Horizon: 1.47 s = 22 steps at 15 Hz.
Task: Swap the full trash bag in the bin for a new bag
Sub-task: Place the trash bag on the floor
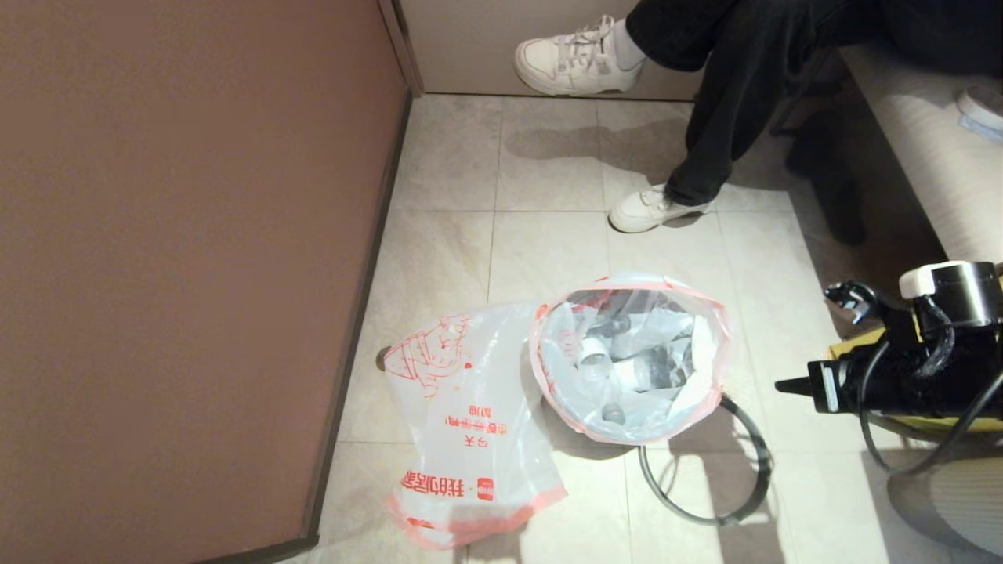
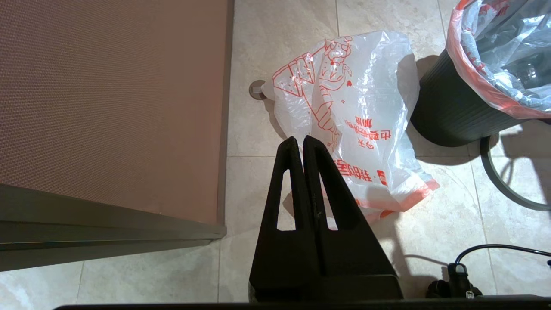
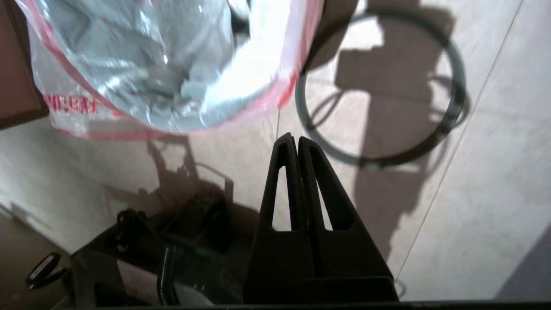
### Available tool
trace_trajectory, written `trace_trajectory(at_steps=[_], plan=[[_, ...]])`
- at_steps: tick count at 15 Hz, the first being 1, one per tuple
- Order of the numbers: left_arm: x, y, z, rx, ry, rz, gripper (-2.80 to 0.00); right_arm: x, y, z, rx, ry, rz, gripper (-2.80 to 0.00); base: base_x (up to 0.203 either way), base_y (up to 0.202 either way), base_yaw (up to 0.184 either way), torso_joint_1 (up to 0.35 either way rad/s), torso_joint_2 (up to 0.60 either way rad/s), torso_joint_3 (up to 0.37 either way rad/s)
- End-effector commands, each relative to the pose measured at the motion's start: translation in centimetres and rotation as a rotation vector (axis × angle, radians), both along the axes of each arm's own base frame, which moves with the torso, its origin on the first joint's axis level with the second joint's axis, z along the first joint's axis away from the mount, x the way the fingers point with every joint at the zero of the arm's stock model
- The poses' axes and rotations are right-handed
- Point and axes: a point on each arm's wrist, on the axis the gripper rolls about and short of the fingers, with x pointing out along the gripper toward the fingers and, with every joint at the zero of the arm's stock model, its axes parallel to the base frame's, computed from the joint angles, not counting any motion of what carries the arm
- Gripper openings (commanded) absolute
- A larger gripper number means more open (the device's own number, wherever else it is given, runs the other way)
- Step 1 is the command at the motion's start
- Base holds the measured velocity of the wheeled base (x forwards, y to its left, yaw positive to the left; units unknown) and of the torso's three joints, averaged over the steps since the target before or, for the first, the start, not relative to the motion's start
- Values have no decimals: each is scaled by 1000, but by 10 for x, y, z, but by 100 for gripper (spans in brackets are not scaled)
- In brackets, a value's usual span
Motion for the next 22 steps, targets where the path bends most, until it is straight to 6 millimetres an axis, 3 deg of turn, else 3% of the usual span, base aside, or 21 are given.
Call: trace_trajectory(at_steps=[1,3,7,8,14,22], plan=[[0,0,0,0,2,0,-280,10,10,21,-9,-88,27,-280,0,0,0,0,0,0],[0,0,0,0,2,0,-280,25,13,24,-32,-121,58,-280,0,0,0,0,0,0],[0,0,0,0,2,0,-280,52,24,3,-81,-158,136,-280,0,0,0,0,0,0],[0,0,0,0,2,0,-280,56,25,-2,-101,-166,151,0,0,0,0,0,0,0],[0,0,0,0,2,0,-280,90,27,-17,-161,-292,120,0,0,0,0,0,0,0],[0,0,0,0,2,0,-280,124,29,-38,-157,-279,111,0,0,0,0,0,0,0]])
